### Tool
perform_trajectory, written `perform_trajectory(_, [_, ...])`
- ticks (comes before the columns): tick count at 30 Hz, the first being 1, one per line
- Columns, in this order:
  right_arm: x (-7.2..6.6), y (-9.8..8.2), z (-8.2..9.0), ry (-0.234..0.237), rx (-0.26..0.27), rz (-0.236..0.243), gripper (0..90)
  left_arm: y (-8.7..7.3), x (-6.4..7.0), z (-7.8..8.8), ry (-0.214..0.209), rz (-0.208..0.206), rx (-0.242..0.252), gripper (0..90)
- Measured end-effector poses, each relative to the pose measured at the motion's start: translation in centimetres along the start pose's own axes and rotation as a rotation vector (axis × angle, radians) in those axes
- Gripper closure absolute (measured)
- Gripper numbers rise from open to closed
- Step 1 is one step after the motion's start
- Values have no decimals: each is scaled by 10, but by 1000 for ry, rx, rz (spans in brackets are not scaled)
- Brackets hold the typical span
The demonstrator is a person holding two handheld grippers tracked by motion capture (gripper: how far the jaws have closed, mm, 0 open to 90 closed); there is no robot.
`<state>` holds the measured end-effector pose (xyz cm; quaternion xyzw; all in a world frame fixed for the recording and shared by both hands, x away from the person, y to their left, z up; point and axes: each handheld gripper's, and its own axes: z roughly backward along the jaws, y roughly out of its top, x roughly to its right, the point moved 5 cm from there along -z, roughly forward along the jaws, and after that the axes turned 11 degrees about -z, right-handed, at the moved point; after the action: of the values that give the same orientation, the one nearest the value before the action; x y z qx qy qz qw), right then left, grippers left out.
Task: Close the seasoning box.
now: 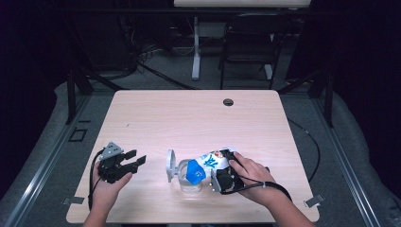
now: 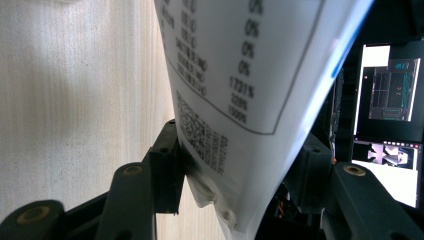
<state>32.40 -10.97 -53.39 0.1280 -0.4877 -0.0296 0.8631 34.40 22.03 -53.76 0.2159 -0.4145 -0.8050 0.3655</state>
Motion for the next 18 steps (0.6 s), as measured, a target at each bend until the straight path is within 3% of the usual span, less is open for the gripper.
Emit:
perform_trajectory(10, [1,2,0,-4,-4,21,495,0,0,0,-2,0,0,509])
perform_trajectory(15, [2,2,2,-7,-34,32,495,0,1,-1,-4,1,0,509])
perform_trajectory(18, [2,3,1,-12,-18,43,496,0,1,-1,-3,2,3,509])
